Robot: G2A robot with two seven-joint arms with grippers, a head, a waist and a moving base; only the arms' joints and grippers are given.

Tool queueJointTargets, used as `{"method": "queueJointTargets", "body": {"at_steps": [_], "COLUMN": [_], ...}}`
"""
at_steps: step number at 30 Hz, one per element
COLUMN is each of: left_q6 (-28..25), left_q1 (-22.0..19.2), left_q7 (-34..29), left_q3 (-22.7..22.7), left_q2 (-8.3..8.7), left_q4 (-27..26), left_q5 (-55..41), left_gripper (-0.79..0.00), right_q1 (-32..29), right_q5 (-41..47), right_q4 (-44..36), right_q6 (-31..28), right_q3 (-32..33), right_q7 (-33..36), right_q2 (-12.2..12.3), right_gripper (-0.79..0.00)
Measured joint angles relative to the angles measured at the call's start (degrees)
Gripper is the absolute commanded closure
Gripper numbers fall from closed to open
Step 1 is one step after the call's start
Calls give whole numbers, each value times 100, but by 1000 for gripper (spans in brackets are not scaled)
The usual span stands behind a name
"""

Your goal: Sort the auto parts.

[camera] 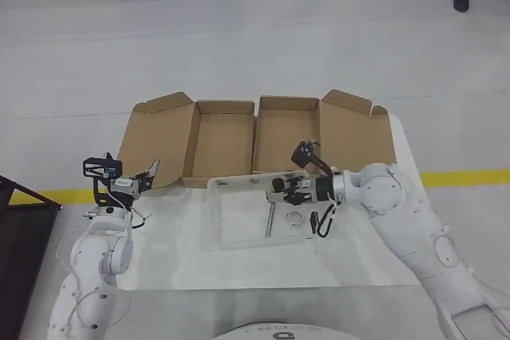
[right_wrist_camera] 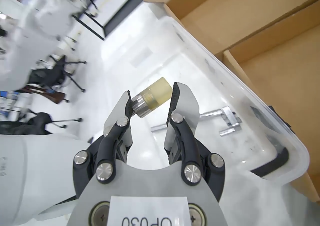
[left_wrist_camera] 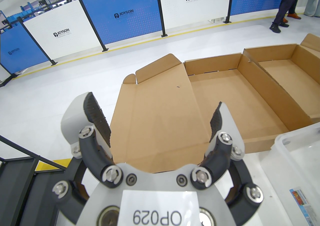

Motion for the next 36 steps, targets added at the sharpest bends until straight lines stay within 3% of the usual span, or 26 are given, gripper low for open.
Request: {"method": "queueJointTargets", "body": {"at_steps": [4, 6, 19, 24, 28, 36], "left_q6": [0, 0, 0, 0, 0, 0], "left_q1": [0, 0, 0, 0, 0, 0], "left_q7": [0, 0, 0, 0, 0, 0], "left_q3": [0, 0, 0, 0, 0, 0], "left_q2": [0, 0, 0, 0, 0, 0], "left_q4": [0, 0, 0, 0, 0, 0], "left_q5": [0, 0, 0, 0, 0, 0], "left_gripper": [-785, -785, -785, -785, -785, -785], "right_q1": [154, 187, 192, 270, 223, 26], "right_q5": [1736, 2131, 3161, 4916, 6250, 7537], "right_q4": [398, 408, 165, -76, -389, -631], "right_q6": [-293, -266, -374, 181, 851, 1980], "right_q3": [79, 54, -325, -398, -91, 709], "right_q7": [625, 644, 513, 1069, 1741, 2865], "right_q2": [45, 75, 374, 469, 480, 164], "right_gripper": [0, 0, 0, 0, 0, 0]}}
